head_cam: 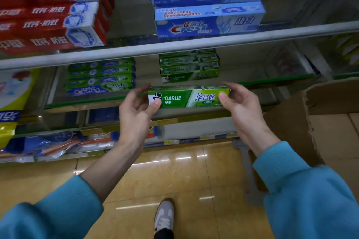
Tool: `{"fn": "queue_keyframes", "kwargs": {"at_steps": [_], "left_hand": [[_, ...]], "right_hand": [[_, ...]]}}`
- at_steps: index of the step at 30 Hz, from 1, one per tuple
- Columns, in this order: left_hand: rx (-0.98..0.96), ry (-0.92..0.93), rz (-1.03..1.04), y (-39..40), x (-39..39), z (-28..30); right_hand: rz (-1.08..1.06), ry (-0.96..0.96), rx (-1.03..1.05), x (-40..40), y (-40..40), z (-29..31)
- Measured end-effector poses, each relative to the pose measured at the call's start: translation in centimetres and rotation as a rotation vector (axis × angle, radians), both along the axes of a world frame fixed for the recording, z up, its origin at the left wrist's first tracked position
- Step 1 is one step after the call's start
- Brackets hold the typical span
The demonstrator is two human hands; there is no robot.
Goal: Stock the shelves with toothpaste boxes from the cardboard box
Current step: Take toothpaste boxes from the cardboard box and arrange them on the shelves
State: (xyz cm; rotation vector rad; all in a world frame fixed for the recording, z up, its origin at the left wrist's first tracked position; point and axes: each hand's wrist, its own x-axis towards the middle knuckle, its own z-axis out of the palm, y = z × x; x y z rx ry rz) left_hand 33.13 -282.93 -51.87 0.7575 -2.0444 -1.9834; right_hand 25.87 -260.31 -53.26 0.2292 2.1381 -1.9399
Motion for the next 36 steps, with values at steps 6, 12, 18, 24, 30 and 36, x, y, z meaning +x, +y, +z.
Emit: {"fn": "queue_keyframes", "kwargs": {"at_steps": [6, 12, 18, 24, 30, 36], "left_hand": [[-0.228, 0.071, 0.021, -0.1, -4.3, -1.0], [-0.368, 0.128, 0.082, 0.6, -7.4, -5.2], [-0.535, 0.19, 0.104, 1.5, -7.7, -8.3], [-0.659, 0.144, 0.152, 2.2, -7.5, -10.0], [-0.713, 0.013, 0.114, 2.3, -7.8, -10.0], [-0.692, -0.008, 0.128, 2.6, -8.1, -9.8]], "right_hand": [[-0.086, 0.242, 0.184, -4.2, -1.2, -0.2], [-0.173, 0.382, 0.274, -6.4, -1.9, -4.3], [-0.16, 0.437, 0.313, -7.1, -2.2, -8.3], [-0.145, 0.506, 0.501, -7.4, -2.3, -9.9], [-0.142, 0.503, 0.584, -8.1, -2.3, -9.9], [-0.186, 0.528, 0.548, -7.9, -2.3, -10.2]]}}
